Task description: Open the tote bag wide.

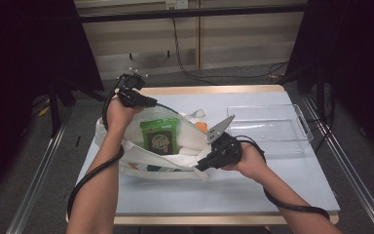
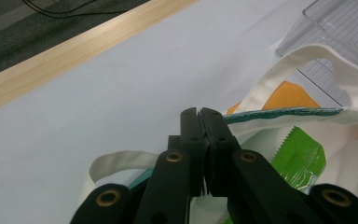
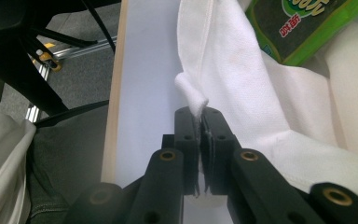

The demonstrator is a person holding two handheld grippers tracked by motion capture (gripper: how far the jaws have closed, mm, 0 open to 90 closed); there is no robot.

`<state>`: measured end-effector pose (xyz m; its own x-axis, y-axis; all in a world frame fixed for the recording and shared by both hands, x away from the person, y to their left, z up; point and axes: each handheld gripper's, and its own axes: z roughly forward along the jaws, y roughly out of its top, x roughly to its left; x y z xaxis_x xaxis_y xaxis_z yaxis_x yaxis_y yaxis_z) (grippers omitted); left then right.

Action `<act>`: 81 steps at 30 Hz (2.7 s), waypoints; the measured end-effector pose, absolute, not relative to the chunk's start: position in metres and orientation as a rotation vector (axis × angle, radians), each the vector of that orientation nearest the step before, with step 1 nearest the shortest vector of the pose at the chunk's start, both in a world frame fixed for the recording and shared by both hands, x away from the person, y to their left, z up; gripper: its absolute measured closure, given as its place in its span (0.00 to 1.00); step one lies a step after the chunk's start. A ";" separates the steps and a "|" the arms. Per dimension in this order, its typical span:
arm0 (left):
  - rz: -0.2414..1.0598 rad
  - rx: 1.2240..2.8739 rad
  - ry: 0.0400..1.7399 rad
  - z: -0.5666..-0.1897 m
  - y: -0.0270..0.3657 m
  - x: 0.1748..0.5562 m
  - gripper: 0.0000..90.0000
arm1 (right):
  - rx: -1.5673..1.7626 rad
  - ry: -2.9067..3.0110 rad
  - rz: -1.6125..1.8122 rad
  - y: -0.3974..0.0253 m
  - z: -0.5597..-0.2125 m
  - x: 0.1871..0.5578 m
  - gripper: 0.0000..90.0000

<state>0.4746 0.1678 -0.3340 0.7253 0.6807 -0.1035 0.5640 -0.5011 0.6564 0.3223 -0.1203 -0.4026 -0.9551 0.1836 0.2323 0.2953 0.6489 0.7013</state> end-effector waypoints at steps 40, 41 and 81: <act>0.241 2.214 1.005 -0.339 0.167 0.478 0.94 | -0.359 -2.728 -1.167 -0.118 -0.415 0.316 0.96; 0.240 2.194 1.024 -0.339 0.166 0.477 0.91 | -0.364 -2.732 -1.166 -0.118 -0.414 0.317 0.96; 0.194 2.306 1.001 -0.331 0.225 0.448 0.56 | -0.423 -2.759 -1.206 -0.115 -0.399 0.320 0.96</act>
<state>0.4484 0.2254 -0.3311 0.7034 0.7033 -0.1030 0.6140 -0.5281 0.5866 0.3202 -0.1145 -0.3990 -0.9563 0.2119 0.2013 0.2917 0.6477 0.7038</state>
